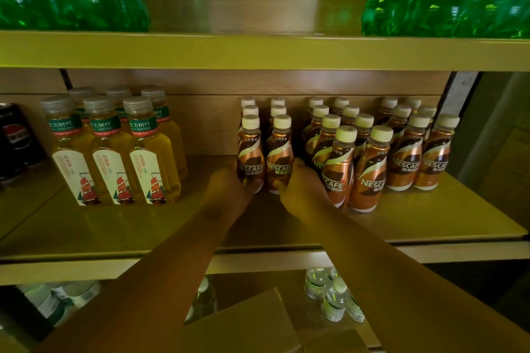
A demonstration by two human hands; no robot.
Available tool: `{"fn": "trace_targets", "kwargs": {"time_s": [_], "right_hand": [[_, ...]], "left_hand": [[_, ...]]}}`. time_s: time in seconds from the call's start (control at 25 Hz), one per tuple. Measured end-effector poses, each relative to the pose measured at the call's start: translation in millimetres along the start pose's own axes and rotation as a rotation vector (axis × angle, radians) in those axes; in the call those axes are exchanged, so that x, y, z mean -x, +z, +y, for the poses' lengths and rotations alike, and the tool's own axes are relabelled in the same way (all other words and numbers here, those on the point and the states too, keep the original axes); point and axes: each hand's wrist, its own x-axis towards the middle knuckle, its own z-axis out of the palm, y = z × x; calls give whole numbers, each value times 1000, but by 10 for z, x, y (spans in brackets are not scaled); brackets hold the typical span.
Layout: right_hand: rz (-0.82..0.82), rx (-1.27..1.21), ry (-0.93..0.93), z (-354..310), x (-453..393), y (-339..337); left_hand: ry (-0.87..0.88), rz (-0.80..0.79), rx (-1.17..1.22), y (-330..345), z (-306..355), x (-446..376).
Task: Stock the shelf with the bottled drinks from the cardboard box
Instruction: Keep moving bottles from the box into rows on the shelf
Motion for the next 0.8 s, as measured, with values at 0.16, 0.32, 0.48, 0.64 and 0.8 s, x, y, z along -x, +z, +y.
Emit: {"fn": "trace_targets", "kwargs": {"time_s": [0.16, 0.32, 0.48, 0.64, 0.8], "right_hand": [[-15, -2, 21, 11, -20, 44], [-14, -69, 36, -28, 114, 34], [-32, -137, -10, -96, 411, -26], [25, 91, -197, -163, 792, -252], [-10, 418, -291, -131, 1102, -465]], "left_hand": [[-14, -11, 1, 27, -25, -22], [15, -23, 50, -43, -8, 70], [184, -11, -315, -248, -15, 305], [169, -2, -682, -498, 16, 575], [347, 8, -812, -668, 25, 807]]}}
